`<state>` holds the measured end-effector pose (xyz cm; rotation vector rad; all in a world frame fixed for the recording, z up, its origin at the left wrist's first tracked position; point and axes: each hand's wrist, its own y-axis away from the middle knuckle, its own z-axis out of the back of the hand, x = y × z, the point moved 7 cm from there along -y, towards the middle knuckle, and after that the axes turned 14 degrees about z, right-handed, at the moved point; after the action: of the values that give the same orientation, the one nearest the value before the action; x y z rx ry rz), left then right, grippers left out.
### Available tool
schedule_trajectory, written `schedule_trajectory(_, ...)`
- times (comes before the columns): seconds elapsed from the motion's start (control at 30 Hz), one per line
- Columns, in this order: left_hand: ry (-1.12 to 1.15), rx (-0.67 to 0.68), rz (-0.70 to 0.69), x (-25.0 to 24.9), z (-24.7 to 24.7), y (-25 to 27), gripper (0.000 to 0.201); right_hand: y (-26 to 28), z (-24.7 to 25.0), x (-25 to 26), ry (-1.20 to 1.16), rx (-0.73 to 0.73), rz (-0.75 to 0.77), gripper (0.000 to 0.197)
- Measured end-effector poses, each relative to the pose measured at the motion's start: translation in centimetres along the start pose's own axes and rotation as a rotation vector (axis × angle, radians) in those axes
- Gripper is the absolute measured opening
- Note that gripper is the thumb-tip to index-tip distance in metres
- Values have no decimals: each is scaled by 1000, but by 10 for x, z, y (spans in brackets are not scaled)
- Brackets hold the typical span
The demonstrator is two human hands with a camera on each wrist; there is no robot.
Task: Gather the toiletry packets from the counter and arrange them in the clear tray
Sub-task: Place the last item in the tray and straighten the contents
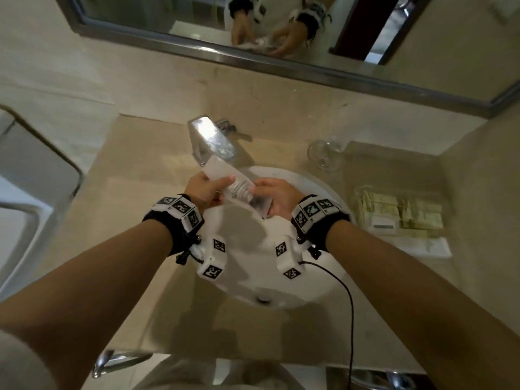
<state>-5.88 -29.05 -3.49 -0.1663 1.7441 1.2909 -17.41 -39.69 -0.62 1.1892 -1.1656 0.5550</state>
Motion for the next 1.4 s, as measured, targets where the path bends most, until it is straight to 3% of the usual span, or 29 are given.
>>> schedule_trajectory(0.13,-72,8,-30,-7,-54,10,12,34,44,-3,-27,30,8,23)
schedule_trajectory(0.23,-83,-38,-57,-10,-82,15,21,48,80,-7,-28,-100,55,41)
schedule_trajectory(0.4,-108,13,-62,-7,-140,23,18,78,139,-19,-115,-266,34,29)
schedule_trajectory(0.53,-110,82,-73,-5,-180,33,39,103,178,-26,-221,-256,31,12)
schedule_trajectory(0.67,-199,309,-39,1,-218,42,46,120,210,-31,-265,-286,-25,15)
schedule_trajectory(0.8,-386,434,-68,4,-248,51,56,133,243,-42,-295,-409,-103,19)
schedule_trajectory(0.9,-514,398,-160,3,-264,54,31,143,262,-49,-289,-514,-127,21)
schedule_trajectory(0.93,-522,355,-182,3,-268,54,19,145,268,-51,-292,-532,-127,25)
schedule_trajectory(1.0,-503,289,-187,3,-274,52,9,144,275,-57,-323,-543,-118,55)
schedule_trajectory(1.07,-491,280,-176,5,-282,49,16,144,286,-64,-403,-594,-97,83)
schedule_trajectory(1.13,-476,284,-168,7,-289,45,20,147,294,-64,-421,-620,-52,89)
schedule_trajectory(1.17,-469,280,-167,8,-291,43,21,149,295,-62,-390,-608,-29,82)
schedule_trajectory(1.27,-454,276,-158,10,-298,38,24,154,295,-59,-327,-540,35,24)
schedule_trajectory(1.3,-455,284,-158,11,-301,37,25,155,297,-59,-335,-538,59,13)
schedule_trajectory(1.4,-532,301,-176,14,-314,40,22,159,313,-64,-284,-585,95,10)
